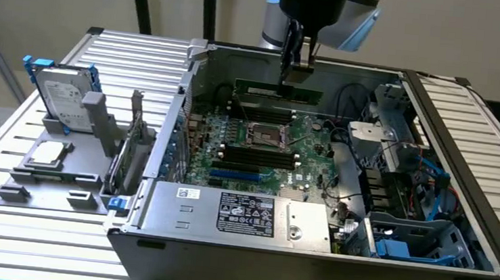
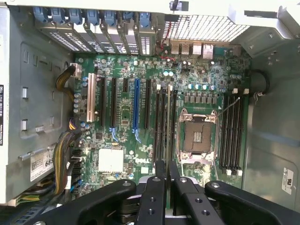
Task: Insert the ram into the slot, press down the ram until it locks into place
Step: 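Insert the ram into the slot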
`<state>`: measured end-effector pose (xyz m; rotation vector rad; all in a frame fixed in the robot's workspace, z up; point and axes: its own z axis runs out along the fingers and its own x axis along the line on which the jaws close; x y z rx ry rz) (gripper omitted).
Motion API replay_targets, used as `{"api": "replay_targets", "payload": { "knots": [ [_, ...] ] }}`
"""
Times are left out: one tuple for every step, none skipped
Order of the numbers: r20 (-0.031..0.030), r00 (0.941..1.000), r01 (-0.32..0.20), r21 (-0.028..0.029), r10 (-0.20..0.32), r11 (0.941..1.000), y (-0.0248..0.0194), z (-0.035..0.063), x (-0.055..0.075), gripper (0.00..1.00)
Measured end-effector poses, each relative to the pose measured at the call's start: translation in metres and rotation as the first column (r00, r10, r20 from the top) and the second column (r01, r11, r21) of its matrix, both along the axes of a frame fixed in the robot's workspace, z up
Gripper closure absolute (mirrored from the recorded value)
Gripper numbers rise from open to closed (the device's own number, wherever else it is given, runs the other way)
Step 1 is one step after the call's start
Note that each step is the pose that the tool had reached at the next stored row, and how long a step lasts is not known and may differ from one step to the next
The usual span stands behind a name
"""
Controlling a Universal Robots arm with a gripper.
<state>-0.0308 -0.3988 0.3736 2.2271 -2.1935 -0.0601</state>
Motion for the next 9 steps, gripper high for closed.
{"api": "replay_targets", "payload": {
  "knots": [
    [0.0, 1.0, 0.004, 0.0001, -0.004, 1.0, 0.0, -0.0018, -0.001, 0.87],
    [0.0001, 1.0, 0.008, 0.0002, -0.008, 1.0, 0.0, -0.0037, -0.001, 0.87],
    [0.0002, 0.9999, 0.011, 0.0001, -0.011, 0.9999, 0.0, -0.0055, -0.002, 0.87],
    [0.0002, 0.9999, 0.013, 0.0, -0.013, 0.9999, 0.0, -0.0074, -0.003, 0.87],
    [0.0002, 0.9999, 0.015, 0.0, -0.015, 0.9999, 0.0, -0.0092, -0.003, 0.87],
    [0.0002, 0.9999, 0.016, 0.0, -0.016, 0.9999, -0.0001, -0.011, -0.004, 0.87],
    [0.0002, 0.9999, 0.017, 0.0001, -0.017, 0.9999, -0.0002, -0.0128, -0.004, 0.87],
    [0.0003, 0.9998, 0.018, 0.0001, -0.018, 0.9998, -0.0003, -0.0146, -0.004, 0.87],
    [0.0002, 0.9998, 0.018, 0.0, -0.018, 0.9998, -0.0006, -0.0164, -0.004, 0.87]
  ]
}}
